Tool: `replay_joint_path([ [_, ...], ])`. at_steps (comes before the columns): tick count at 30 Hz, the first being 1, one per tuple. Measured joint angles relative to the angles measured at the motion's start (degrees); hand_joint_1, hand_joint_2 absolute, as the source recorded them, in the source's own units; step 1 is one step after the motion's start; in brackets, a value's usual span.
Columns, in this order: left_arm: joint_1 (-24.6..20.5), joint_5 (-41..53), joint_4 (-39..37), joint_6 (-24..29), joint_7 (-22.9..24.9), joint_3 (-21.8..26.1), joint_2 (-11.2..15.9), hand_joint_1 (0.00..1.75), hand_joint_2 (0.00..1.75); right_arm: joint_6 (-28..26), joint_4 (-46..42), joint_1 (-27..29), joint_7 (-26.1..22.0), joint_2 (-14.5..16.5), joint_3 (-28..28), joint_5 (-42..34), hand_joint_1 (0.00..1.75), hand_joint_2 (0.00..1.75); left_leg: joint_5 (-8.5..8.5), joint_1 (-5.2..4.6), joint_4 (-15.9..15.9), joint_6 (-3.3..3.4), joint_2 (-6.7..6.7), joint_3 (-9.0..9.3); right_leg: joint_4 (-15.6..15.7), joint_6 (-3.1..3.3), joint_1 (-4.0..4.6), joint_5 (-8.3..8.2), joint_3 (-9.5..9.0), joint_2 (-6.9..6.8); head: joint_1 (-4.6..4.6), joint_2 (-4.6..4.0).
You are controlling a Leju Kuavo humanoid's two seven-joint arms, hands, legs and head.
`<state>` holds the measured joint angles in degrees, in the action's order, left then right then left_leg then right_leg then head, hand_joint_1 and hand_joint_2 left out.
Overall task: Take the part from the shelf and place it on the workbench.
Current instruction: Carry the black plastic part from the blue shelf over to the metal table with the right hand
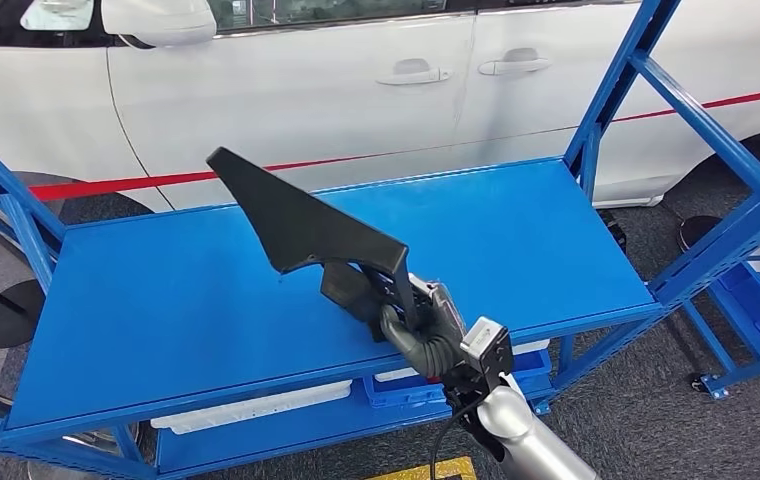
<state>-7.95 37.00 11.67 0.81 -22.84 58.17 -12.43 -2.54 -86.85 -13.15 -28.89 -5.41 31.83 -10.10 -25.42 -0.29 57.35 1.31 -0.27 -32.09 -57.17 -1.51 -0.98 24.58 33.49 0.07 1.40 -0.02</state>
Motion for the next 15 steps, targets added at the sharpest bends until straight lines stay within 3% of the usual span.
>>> replay_joint_path([
  [5,-0.01,0.61,0.00,0.11,0.33,-0.30,0.03,0.00,1.75,-0.04,-5.91,-0.10,5.69,0.35,-2.90,2.98,1.75,1.75,0.03,-0.01,0.01,0.04,-0.02,-0.23,-0.02,-0.02,-0.02,-0.02,0.17,-0.04,0.00,0.00],
  [11,-0.12,2.67,0.00,0.56,0.87,-1.29,0.03,0.00,1.75,1.20,-14.80,-2.98,12.60,-0.47,-10.98,2.64,1.75,1.75,0.07,-0.04,0.05,0.07,-0.07,-0.35,-0.02,-0.08,-0.05,-0.06,0.30,-0.08,0.00,0.00],
  [15,-0.60,3.83,0.00,1.27,0.05,-2.85,0.02,0.00,1.75,1.97,-18.81,-4.26,14.68,-2.02,-16.18,2.88,1.75,1.75,0.05,-0.04,0.05,0.08,-0.09,-0.41,-0.02,-0.09,-0.07,-0.07,0.33,-0.08,0.00,0.00],
])
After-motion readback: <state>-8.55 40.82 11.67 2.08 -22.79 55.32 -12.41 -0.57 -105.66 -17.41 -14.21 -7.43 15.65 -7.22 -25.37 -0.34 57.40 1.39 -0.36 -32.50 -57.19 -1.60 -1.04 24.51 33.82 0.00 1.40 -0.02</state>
